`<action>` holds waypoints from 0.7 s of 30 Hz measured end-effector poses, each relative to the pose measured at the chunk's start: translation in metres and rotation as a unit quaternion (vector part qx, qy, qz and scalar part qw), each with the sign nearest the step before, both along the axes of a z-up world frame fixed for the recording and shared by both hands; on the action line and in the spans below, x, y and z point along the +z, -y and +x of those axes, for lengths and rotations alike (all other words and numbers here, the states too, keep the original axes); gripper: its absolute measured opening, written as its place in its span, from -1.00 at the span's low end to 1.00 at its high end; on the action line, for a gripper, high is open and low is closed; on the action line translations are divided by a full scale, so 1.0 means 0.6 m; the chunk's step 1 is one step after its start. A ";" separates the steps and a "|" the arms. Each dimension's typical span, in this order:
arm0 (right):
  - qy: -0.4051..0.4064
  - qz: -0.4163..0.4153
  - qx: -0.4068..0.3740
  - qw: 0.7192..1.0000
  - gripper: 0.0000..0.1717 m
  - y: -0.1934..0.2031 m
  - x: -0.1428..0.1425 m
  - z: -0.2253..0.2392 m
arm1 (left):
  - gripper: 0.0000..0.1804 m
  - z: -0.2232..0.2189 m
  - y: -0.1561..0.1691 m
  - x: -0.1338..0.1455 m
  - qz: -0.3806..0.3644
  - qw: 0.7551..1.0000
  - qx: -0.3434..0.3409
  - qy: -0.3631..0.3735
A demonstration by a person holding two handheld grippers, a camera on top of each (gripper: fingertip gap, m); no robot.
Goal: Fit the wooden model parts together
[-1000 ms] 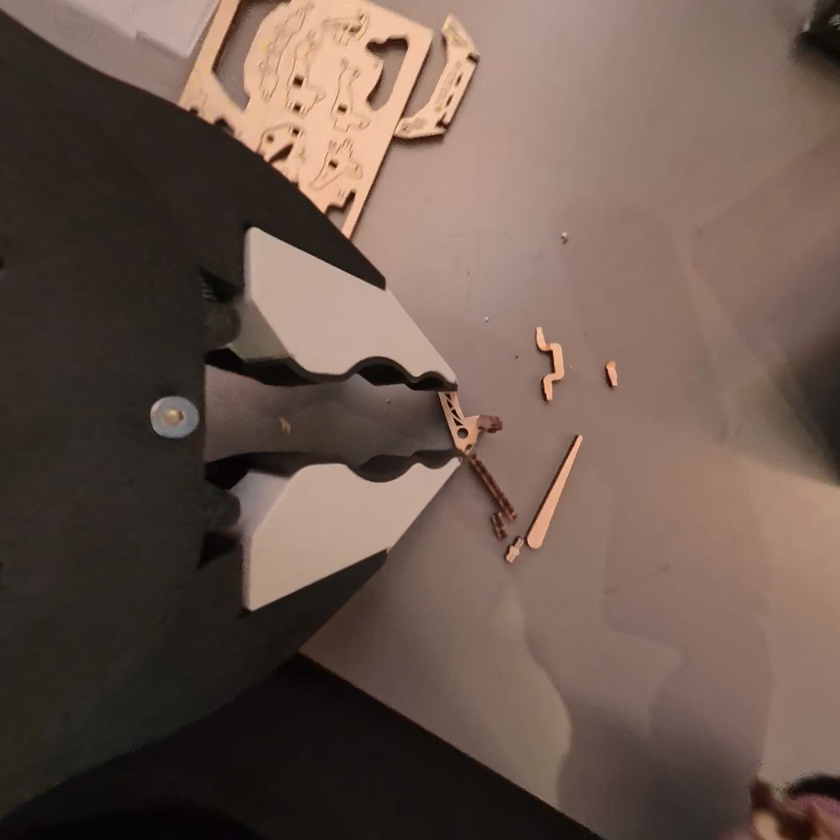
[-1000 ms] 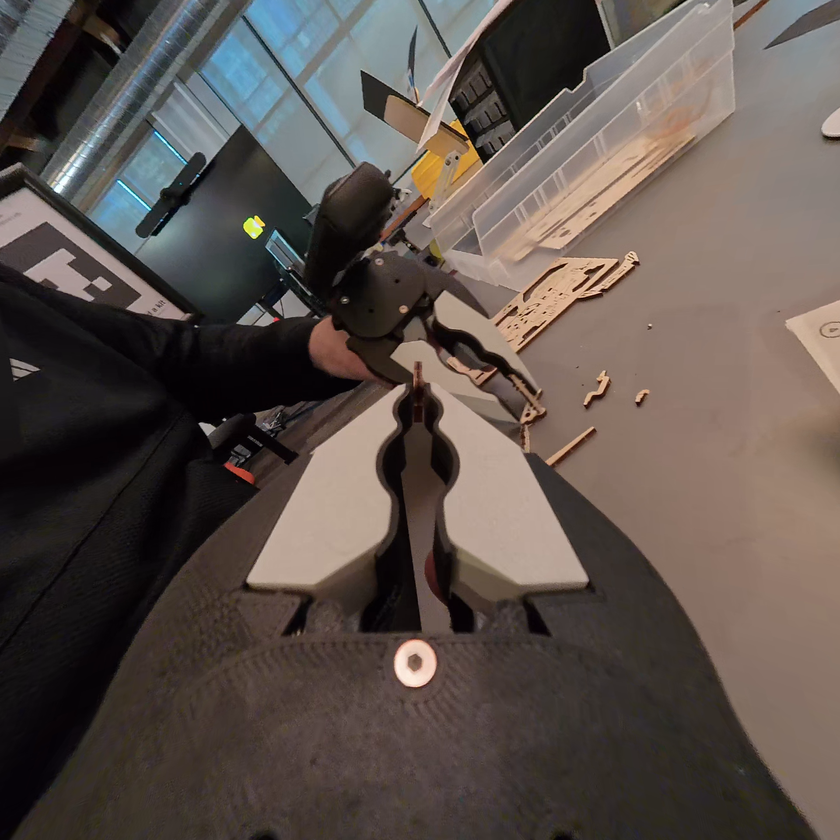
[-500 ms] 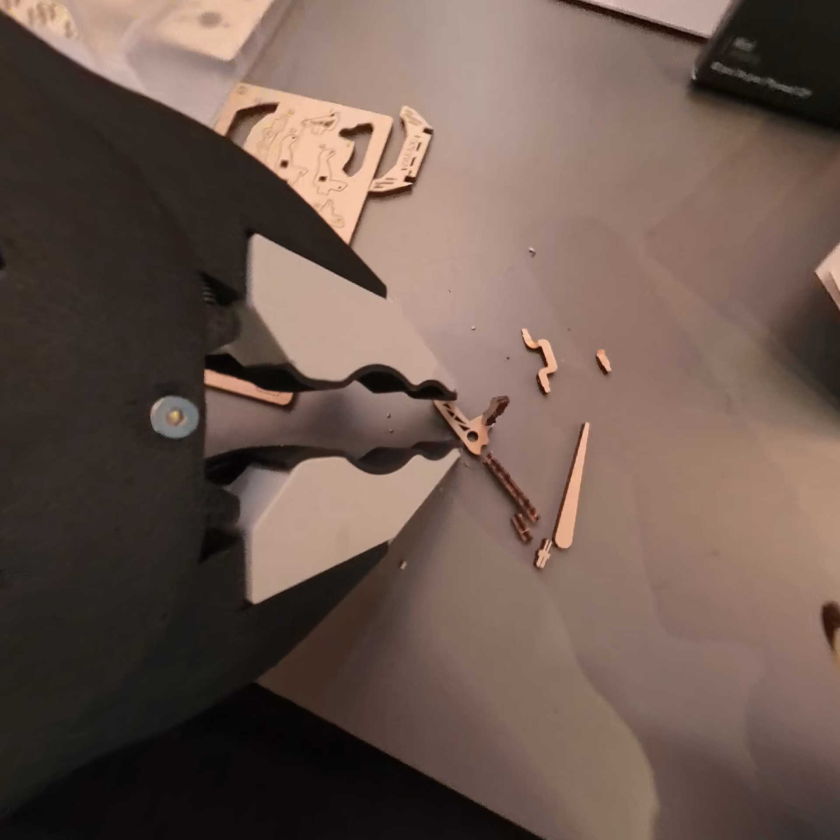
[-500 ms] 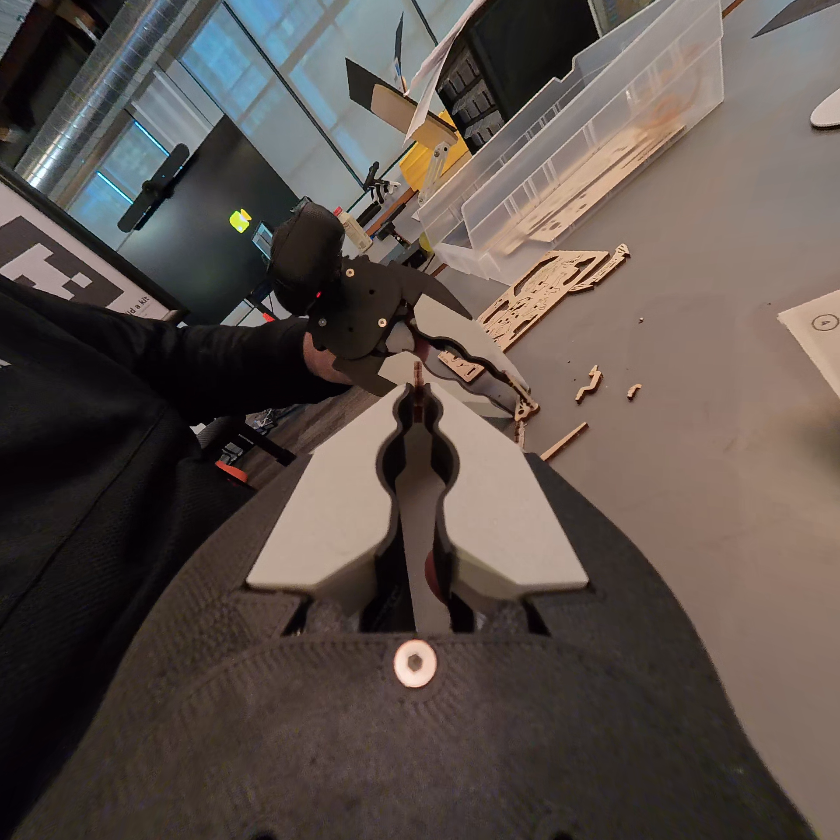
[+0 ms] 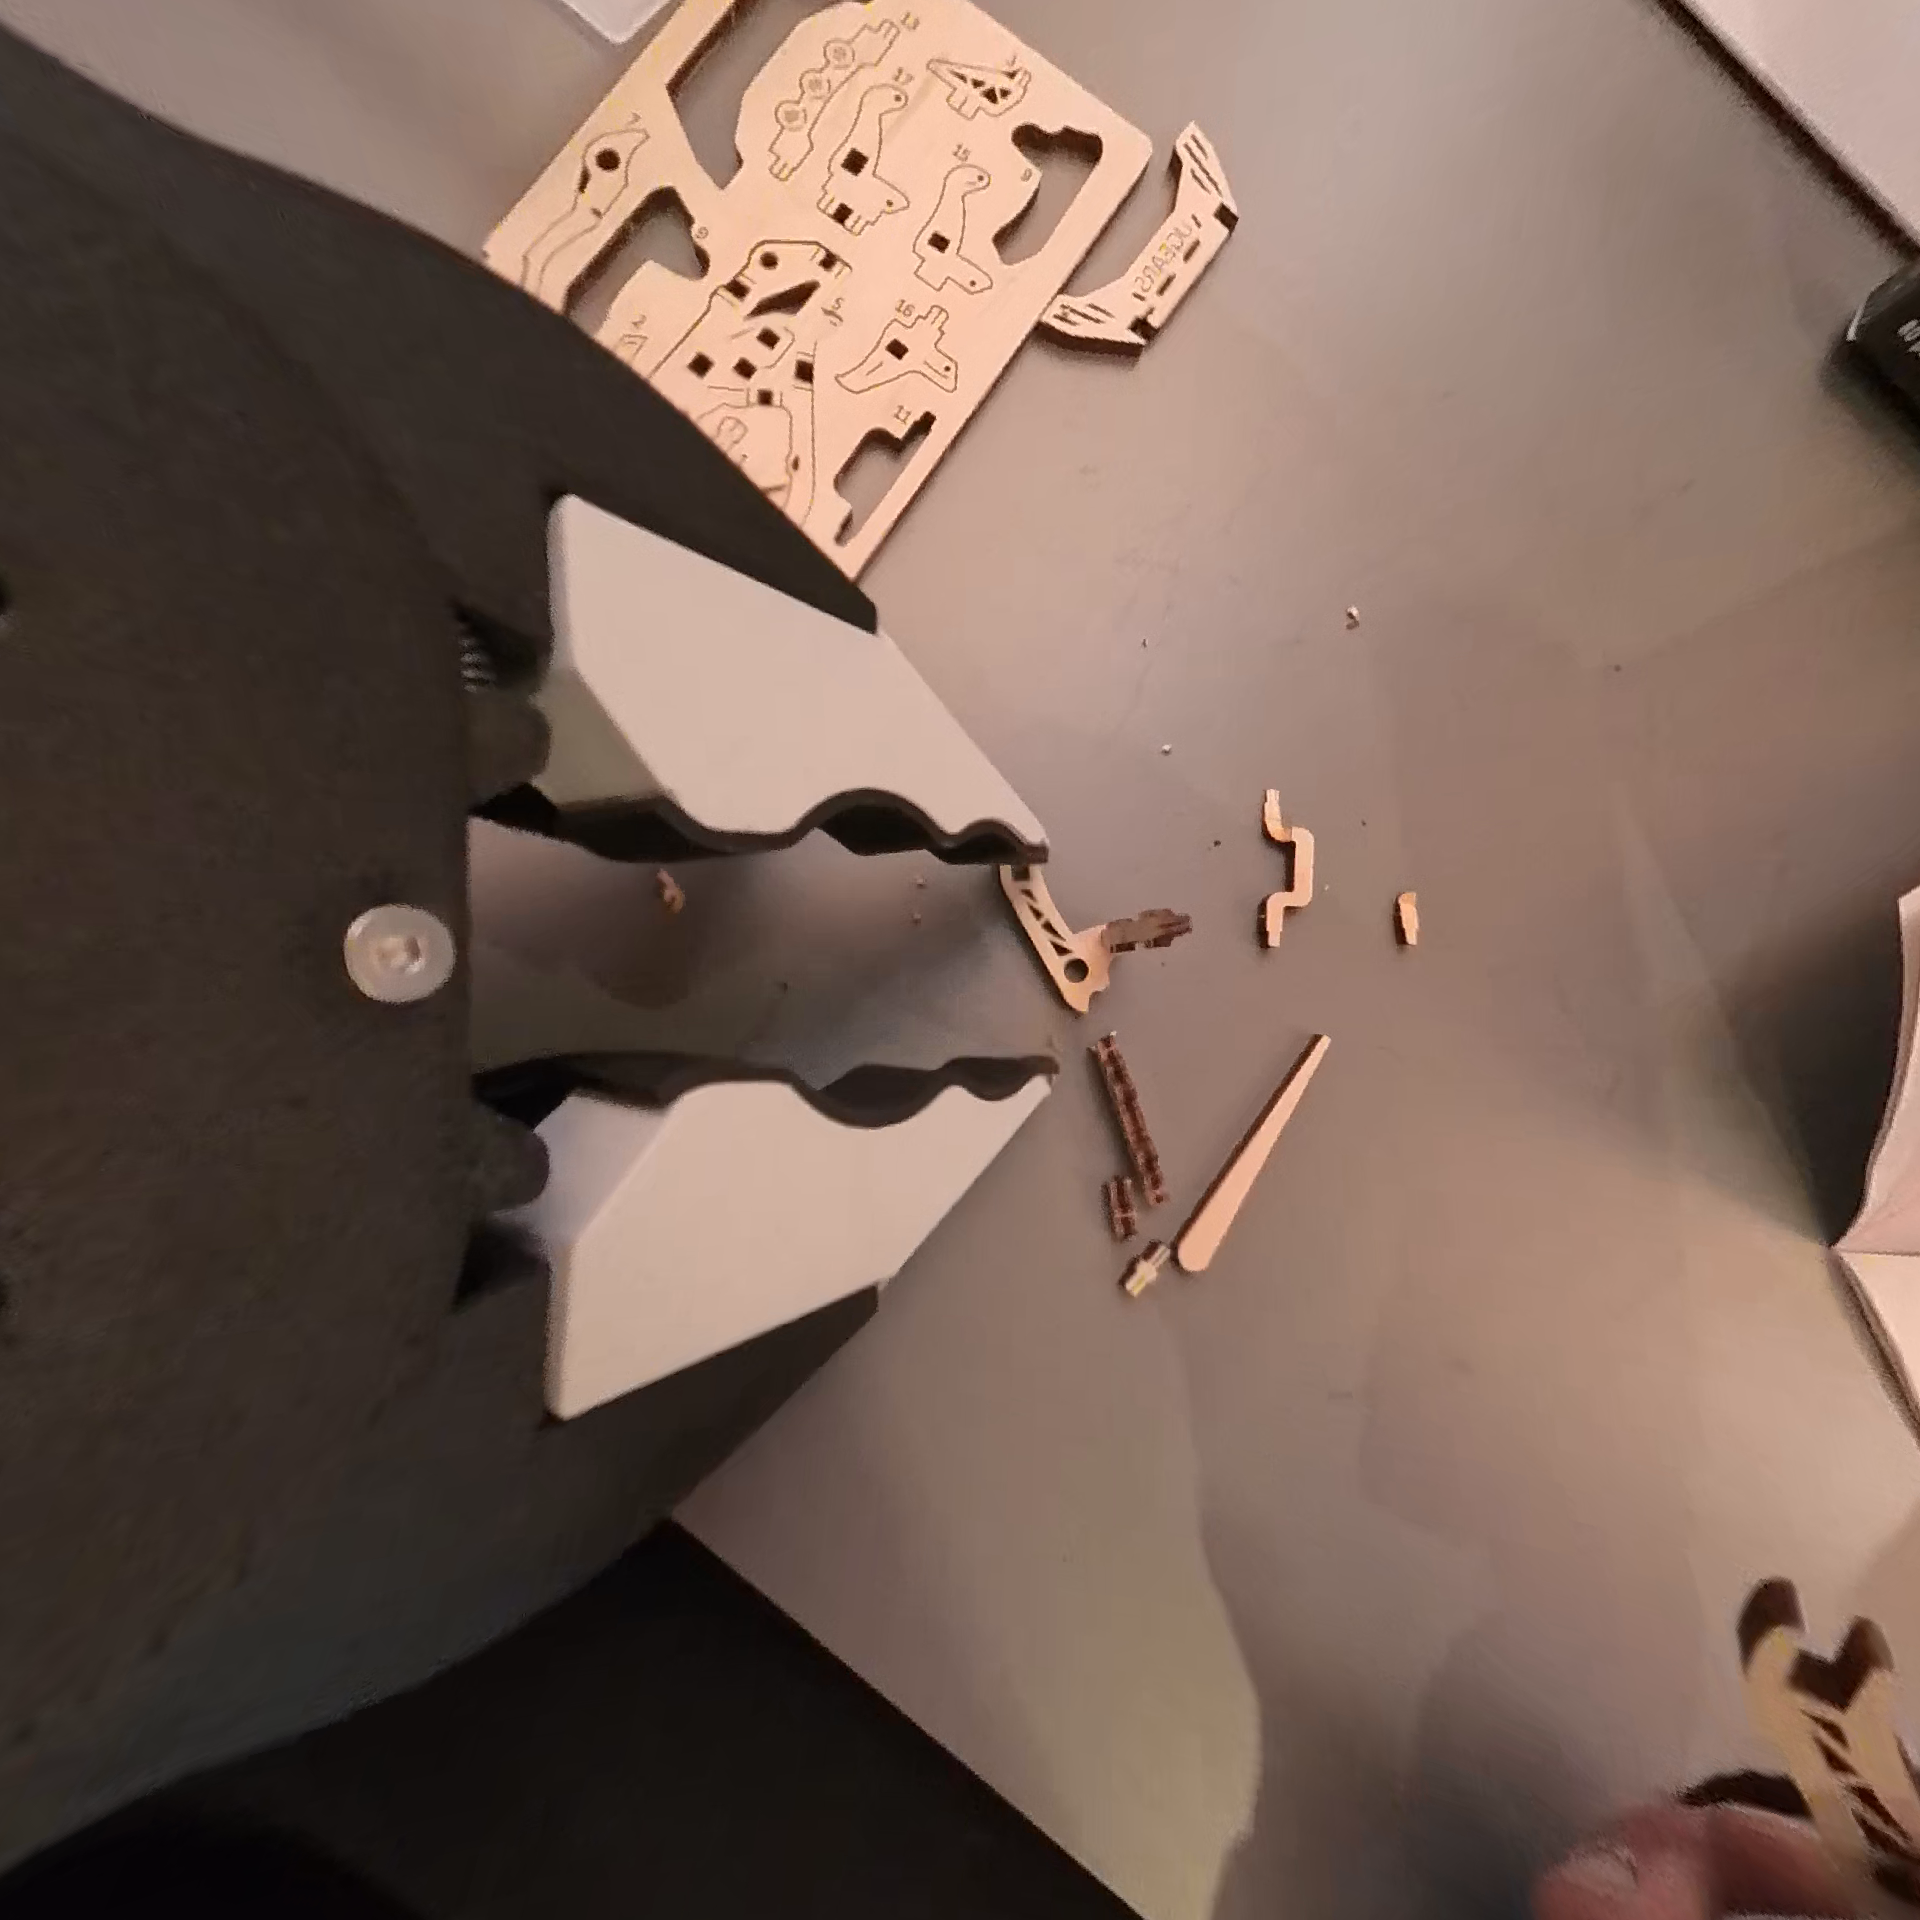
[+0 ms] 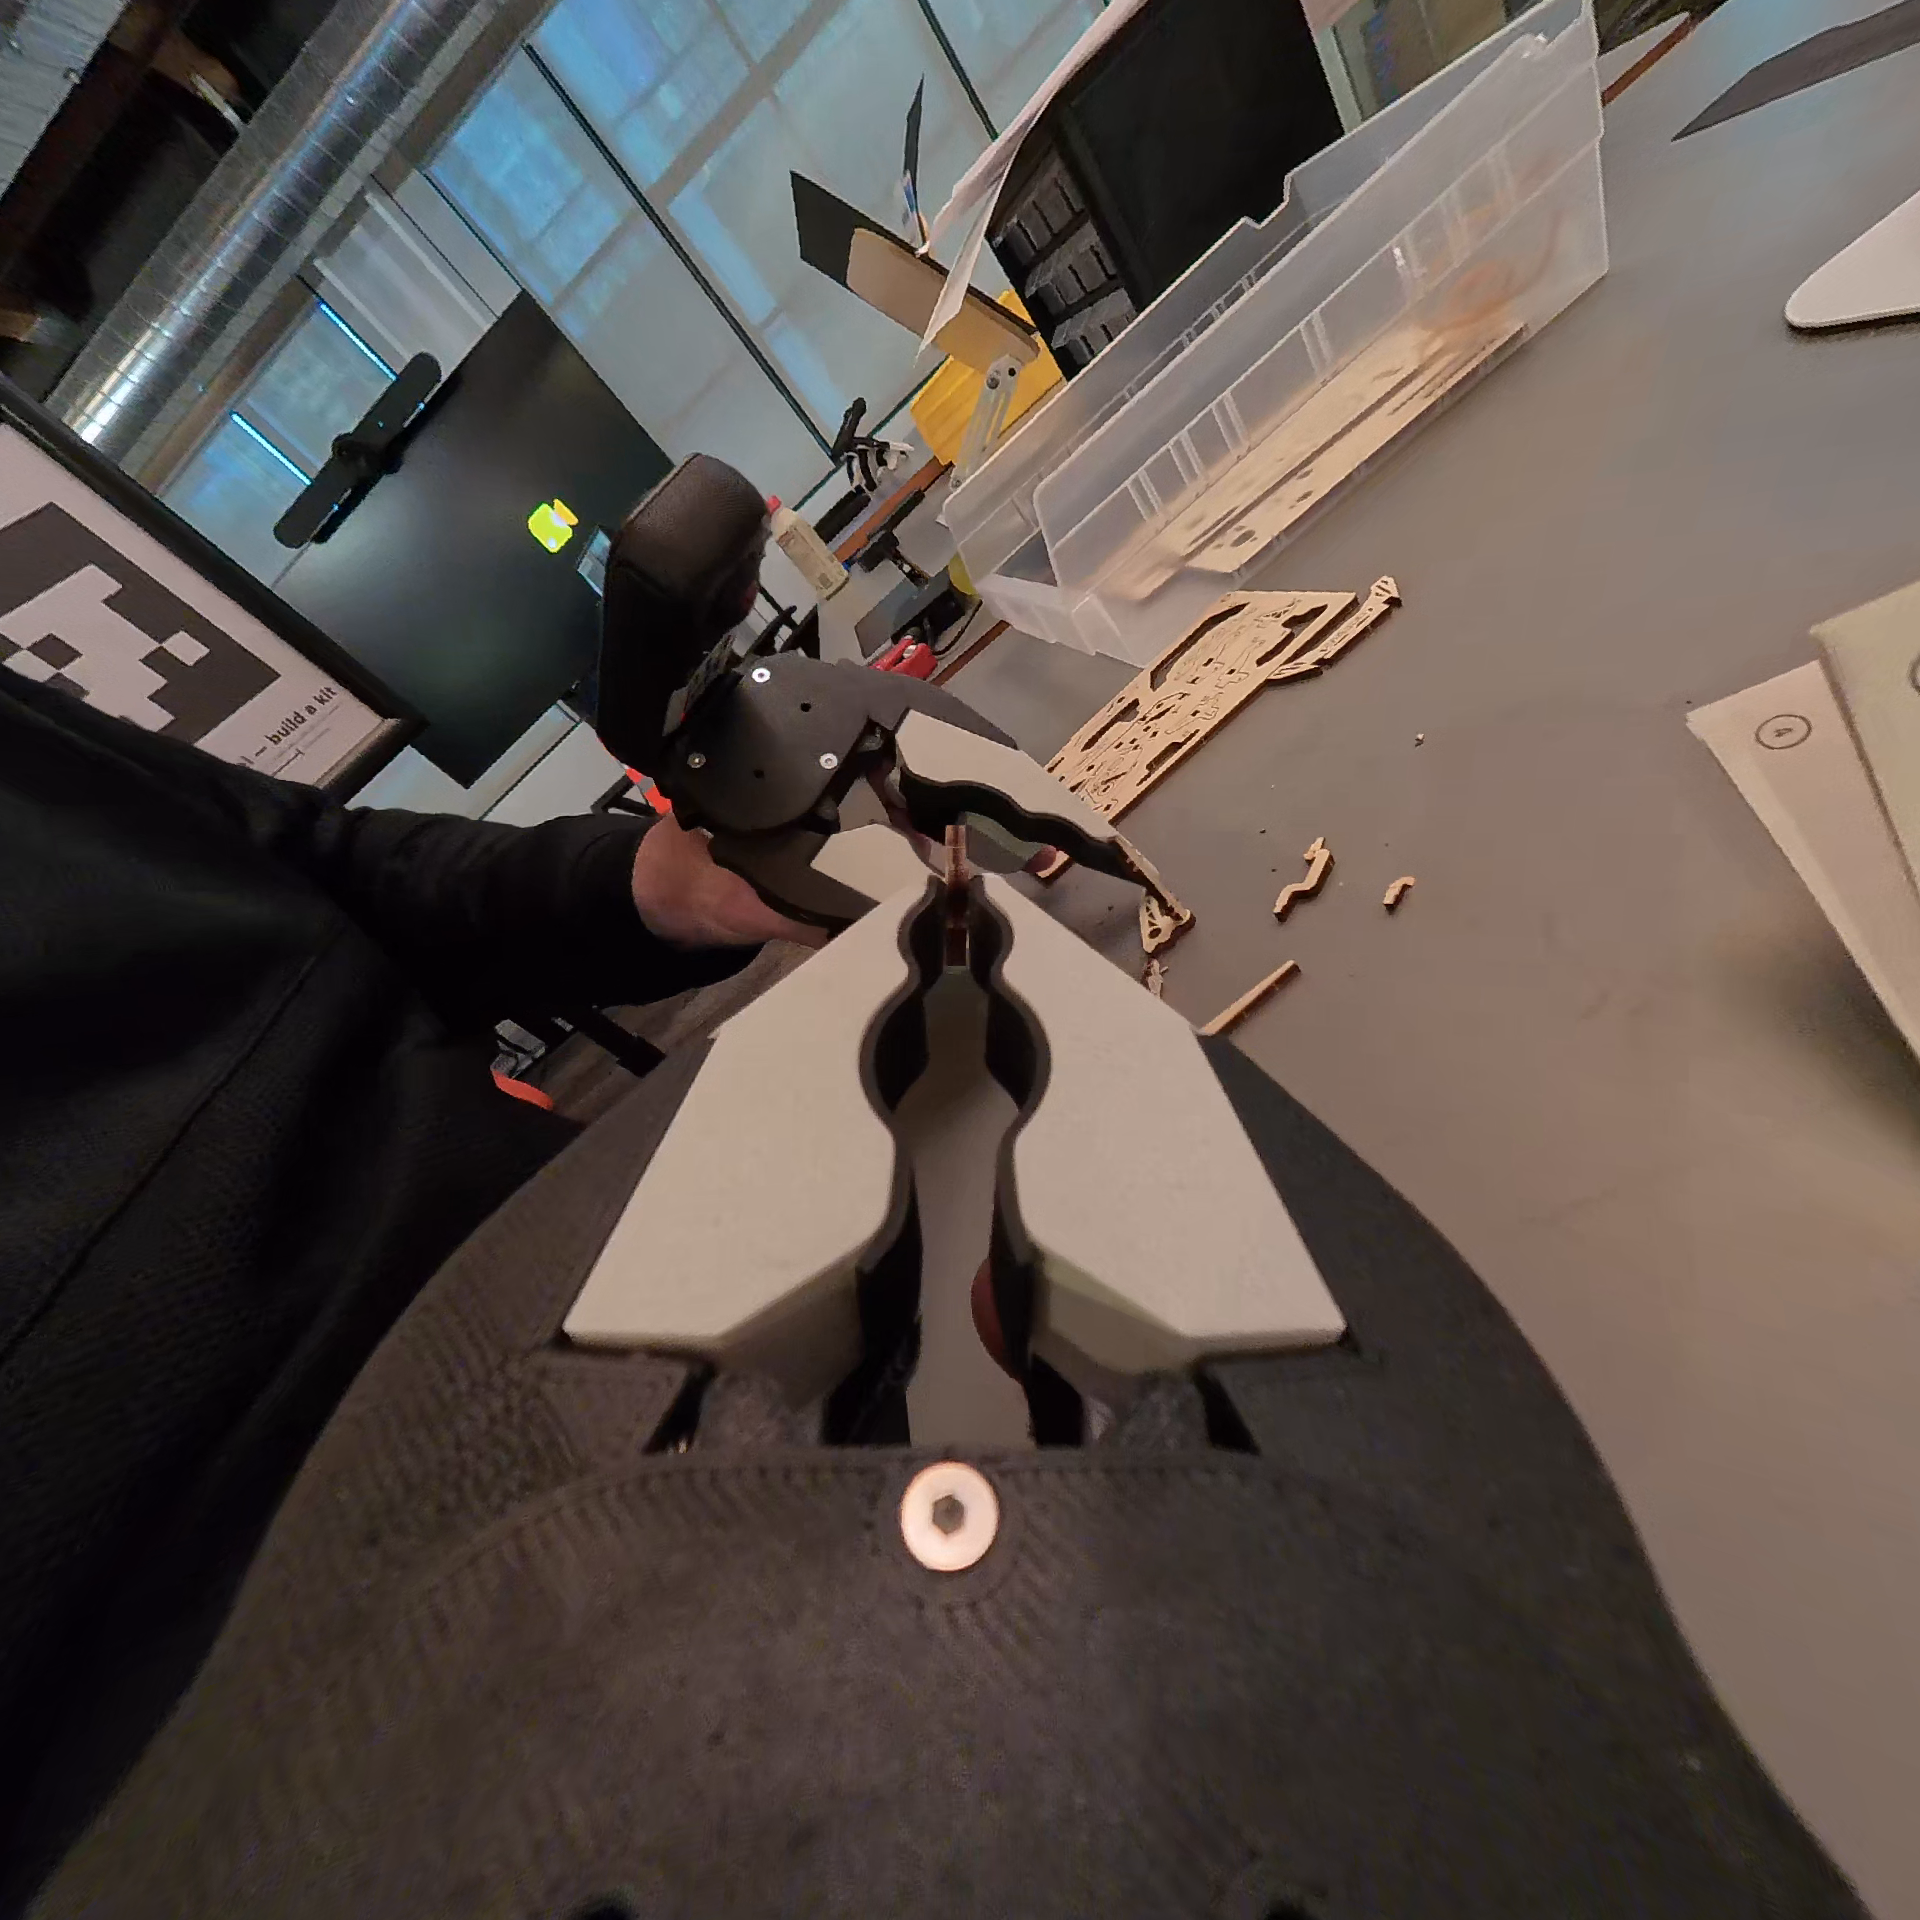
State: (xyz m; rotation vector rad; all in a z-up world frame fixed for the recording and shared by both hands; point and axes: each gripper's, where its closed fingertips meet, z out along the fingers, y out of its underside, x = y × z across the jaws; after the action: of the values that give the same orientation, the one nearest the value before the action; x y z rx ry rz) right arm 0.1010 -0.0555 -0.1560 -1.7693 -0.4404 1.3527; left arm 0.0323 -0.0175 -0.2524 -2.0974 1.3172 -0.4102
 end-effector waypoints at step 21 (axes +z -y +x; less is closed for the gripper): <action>-0.010 0.025 0.001 1.000 -0.99 0.006 -0.006 0.021 | -0.54 -0.010 -0.006 0.009 0.010 0.999 0.026 0.017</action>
State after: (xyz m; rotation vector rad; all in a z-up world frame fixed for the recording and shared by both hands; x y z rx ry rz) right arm 0.1137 -0.0594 -0.1599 -1.7129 -0.4623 1.3481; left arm 0.0261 -0.0138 -0.2468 -2.0948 1.2385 -0.4082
